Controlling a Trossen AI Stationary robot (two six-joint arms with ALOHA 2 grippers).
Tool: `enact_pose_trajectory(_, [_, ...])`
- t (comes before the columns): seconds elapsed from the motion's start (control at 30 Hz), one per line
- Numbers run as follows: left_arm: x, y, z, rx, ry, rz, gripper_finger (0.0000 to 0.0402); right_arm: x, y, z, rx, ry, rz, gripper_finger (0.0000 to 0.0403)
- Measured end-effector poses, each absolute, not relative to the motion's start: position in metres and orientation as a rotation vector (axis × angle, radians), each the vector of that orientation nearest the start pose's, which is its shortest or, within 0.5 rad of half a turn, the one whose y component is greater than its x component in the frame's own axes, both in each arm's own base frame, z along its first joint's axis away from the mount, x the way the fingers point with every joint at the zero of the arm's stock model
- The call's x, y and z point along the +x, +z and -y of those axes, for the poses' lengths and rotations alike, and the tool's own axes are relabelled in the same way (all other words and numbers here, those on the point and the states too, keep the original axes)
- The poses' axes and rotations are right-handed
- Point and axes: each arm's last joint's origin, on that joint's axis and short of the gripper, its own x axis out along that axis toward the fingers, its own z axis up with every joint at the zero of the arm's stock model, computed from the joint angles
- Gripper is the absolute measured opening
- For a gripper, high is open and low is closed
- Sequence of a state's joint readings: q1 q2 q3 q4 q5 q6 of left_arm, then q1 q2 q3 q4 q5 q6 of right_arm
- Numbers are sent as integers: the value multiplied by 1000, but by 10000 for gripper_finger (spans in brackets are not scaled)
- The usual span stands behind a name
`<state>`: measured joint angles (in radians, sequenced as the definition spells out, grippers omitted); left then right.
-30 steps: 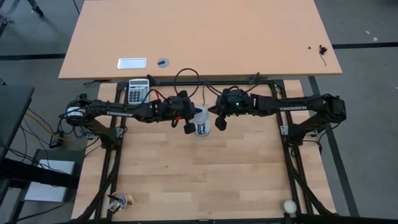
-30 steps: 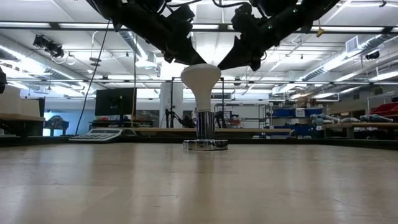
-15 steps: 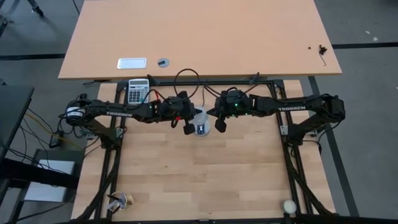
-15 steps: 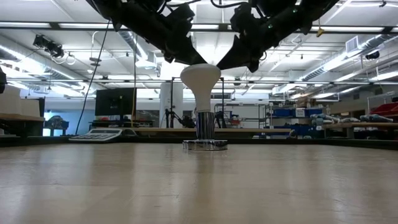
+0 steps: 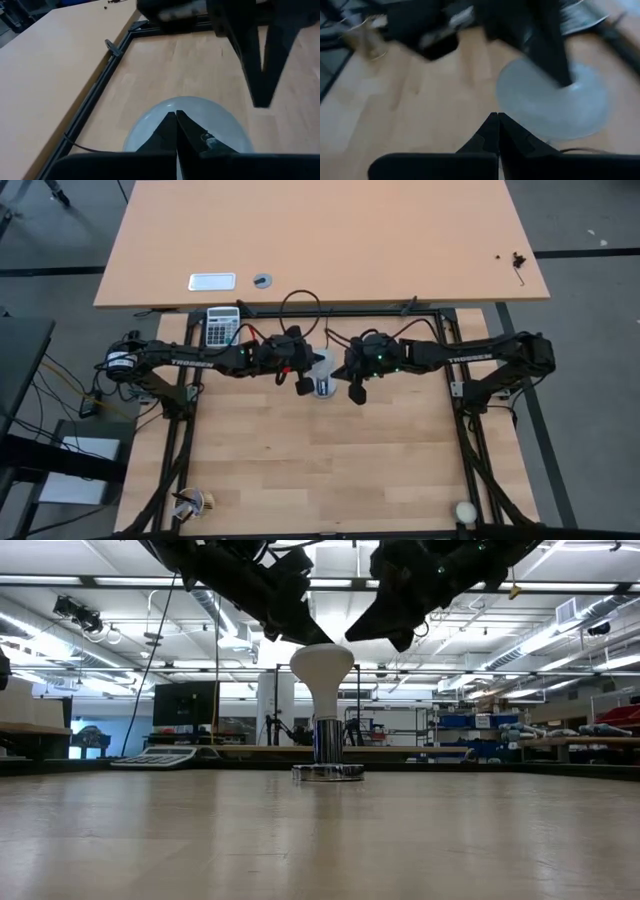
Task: Screw lightbulb
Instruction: Insert the lightbulb into the lamp
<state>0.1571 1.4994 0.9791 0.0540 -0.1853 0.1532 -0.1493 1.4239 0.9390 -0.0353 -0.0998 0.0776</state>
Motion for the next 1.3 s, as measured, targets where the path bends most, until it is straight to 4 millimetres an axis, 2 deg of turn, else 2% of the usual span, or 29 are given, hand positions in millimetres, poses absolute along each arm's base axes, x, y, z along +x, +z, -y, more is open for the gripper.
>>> enact_pose_trajectory(0.17, [325,254,-57,155,299,-495,0,304,260,56,96,-219,-491,12])
enact_pose_trajectory(0.4, [324,254,-57,155,298,-496,0,302,256,67,105,-251,-513,8])
enact_pose_trajectory(1.0, [324,254,-57,155,296,-494,0,307,253,60,146,-140,-513,8])
enact_pose_trajectory(1.3, [324,254,-57,155,295,-495,0,304,259,61,82,-270,-494,9])
